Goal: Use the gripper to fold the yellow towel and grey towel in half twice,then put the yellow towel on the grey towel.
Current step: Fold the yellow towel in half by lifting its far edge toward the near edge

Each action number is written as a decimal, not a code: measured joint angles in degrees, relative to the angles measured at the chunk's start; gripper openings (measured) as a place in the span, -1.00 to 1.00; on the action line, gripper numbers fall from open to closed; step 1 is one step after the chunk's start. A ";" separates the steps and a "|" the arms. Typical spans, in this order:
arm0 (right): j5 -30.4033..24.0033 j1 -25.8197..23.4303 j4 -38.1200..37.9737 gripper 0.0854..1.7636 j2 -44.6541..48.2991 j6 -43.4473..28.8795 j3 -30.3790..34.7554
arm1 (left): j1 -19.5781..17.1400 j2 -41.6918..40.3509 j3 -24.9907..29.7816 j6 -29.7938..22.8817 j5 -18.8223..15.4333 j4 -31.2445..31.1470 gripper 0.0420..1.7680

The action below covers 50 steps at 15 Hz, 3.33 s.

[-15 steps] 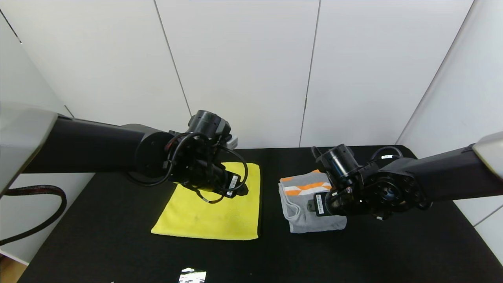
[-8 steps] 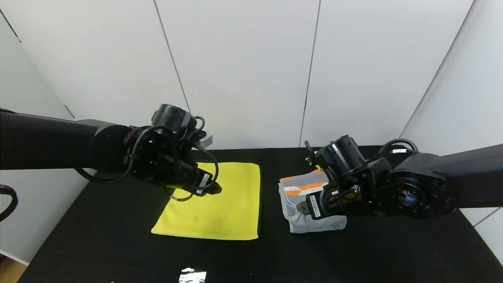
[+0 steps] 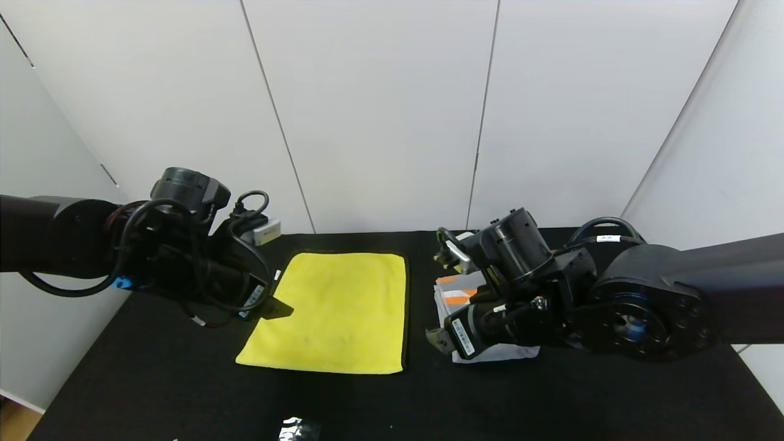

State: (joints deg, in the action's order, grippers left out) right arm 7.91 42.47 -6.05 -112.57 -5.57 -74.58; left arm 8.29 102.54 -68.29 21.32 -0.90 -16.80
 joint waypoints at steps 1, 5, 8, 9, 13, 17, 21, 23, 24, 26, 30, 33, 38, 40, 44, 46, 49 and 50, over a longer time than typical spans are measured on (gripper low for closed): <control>0.00 0.63 -0.11 0.92 -0.66 0.18 -0.91 | -0.90 -0.17 0.57 1.58 -0.05 -0.04 0.94; -0.11 3.01 -0.52 0.93 -4.55 1.80 -5.40 | -4.85 -0.13 3.06 6.46 -0.05 -0.13 0.94; -0.11 4.82 -0.71 0.93 -7.89 2.43 -8.11 | -5.66 0.44 4.62 8.56 -0.18 -0.22 0.94; -0.12 5.35 -0.76 0.93 -9.07 2.56 -8.87 | -5.95 0.72 5.18 9.39 -0.16 -0.22 0.94; -0.11 7.34 -0.82 0.93 -13.03 2.60 -11.30 | -7.74 2.76 5.80 13.21 -2.79 -1.07 0.94; -0.26 8.72 -0.95 0.94 -16.43 2.54 -13.26 | -8.84 5.34 4.73 16.58 -4.71 -4.27 0.94; -0.20 9.64 -0.95 0.94 -18.86 2.49 -13.95 | -8.69 8.87 3.91 17.92 -5.22 -4.41 0.94; -0.20 9.84 -0.98 0.94 -19.54 2.49 -14.08 | -8.58 10.06 3.80 19.32 -6.42 -4.55 0.94; -0.17 9.84 -0.98 0.94 -19.87 2.49 -14.23 | -8.56 10.47 3.77 19.65 -6.46 -4.79 0.94; 0.00 9.87 -0.99 0.94 -20.65 2.40 -14.82 | -8.45 11.30 3.44 19.98 -6.46 -5.12 0.94; 0.82 9.98 -1.23 0.94 -22.52 2.32 -16.26 | -8.29 12.62 2.78 19.98 -6.46 -5.17 0.94; 1.88 9.97 -2.43 0.94 -23.74 2.24 -17.64 | -8.24 13.53 2.19 19.92 -6.49 -5.17 0.94; 5.91 9.20 -2.40 0.94 -25.25 0.27 -18.80 | -8.29 14.25 1.60 19.90 -6.49 -5.18 0.94; 5.99 8.85 -2.40 0.94 -25.77 -0.45 -19.16 | -8.29 14.41 1.56 19.90 -6.46 -5.17 0.94; 5.94 8.59 -2.38 0.94 -26.08 -0.56 -19.27 | -8.29 14.42 1.34 19.90 -6.49 -5.18 0.94; 5.91 8.51 -2.22 0.94 -26.21 -1.24 -19.41 | -8.29 14.45 1.18 19.76 -6.57 -5.18 0.94; 5.90 8.48 -2.21 0.94 -26.55 -2.00 -19.76 | -8.29 14.84 0.95 19.72 -6.67 -5.18 0.94; 5.88 8.46 -2.24 0.94 -26.69 -2.01 -19.80 | -8.29 15.13 0.63 19.70 -6.67 -5.18 0.94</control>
State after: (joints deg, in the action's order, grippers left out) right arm 13.79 50.93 -8.29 -139.25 -7.58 -94.38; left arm 0.00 117.66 -67.66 41.02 -7.57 -21.98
